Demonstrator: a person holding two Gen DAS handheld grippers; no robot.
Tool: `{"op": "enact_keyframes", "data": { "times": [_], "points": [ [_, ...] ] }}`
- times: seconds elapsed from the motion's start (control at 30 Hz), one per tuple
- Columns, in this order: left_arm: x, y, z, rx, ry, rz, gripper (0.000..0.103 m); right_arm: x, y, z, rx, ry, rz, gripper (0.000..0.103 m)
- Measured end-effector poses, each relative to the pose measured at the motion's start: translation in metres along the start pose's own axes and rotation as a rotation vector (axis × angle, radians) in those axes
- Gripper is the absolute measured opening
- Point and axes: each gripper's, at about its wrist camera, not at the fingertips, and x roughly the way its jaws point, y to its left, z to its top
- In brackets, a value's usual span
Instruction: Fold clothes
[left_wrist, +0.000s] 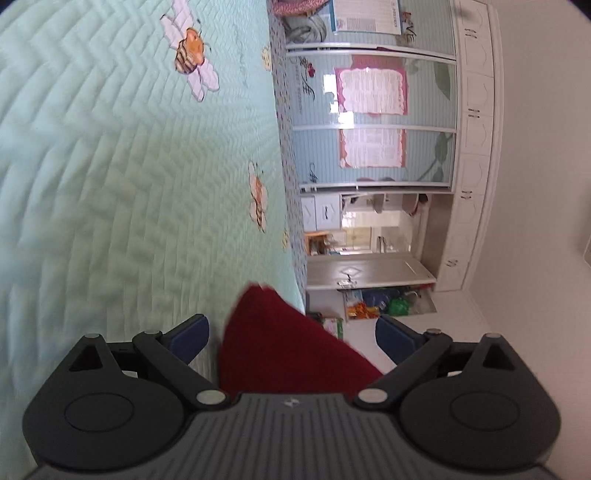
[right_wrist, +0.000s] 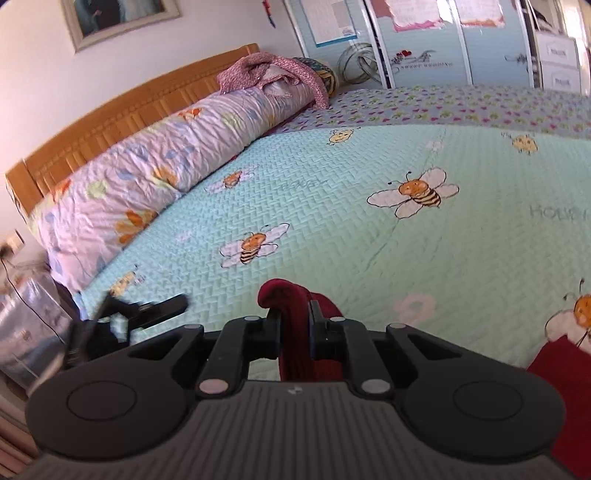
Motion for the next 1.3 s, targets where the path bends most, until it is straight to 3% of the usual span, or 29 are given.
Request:
{"op": "enact_keyframes", "data": {
  "times": [0.13, 0.2, 0.27, 0.33, 0.47, 0.7, 0.93, 1.13, 1.23, 1.3],
  "points": [
    [0.026, -0.002, 0.006, 0.064, -0.001, -0.022, 0.098, -0.012, -0.011, 0.002, 0.059, -0.01, 0.031, 0.014],
    [0.037, -0.005, 0.007, 0.114, 0.005, -0.026, 0.09, -0.015, -0.016, 0.003, 0.078, -0.009, 0.04, 0.014],
    [0.046, -0.006, 0.009, 0.155, 0.006, -0.017, 0.075, -0.016, -0.017, 0.003, 0.072, -0.004, 0.037, 0.014],
    [0.051, -0.004, 0.01, 0.177, 0.005, -0.017, 0.068, -0.017, -0.018, 0.003, 0.071, -0.001, 0.037, 0.014],
    [0.055, 0.004, 0.012, 0.214, 0.01, -0.031, 0.061, -0.018, -0.019, 0.004, 0.075, -0.006, 0.041, 0.014],
    [0.061, 0.007, 0.008, 0.357, 0.046, -0.076, 0.058, -0.022, -0.025, 0.003, 0.094, -0.006, 0.056, 0.014],
    [0.068, 0.001, 0.002, 0.512, 0.035, -0.056, 0.033, -0.03, -0.033, 0.003, 0.113, -0.016, 0.07, 0.014],
    [0.072, -0.006, 0.004, 0.561, 0.067, -0.106, 0.033, -0.031, -0.039, 0.002, 0.12, -0.013, 0.08, 0.014],
    [0.08, -0.008, 0.003, 0.577, 0.063, -0.038, 0.033, -0.027, -0.038, 0.002, 0.119, -0.007, 0.097, 0.014],
    [0.088, -0.01, 0.002, 0.601, 0.032, 0.11, 0.033, -0.023, -0.034, -0.001, 0.113, 0.008, 0.124, 0.014]
  ]
}}
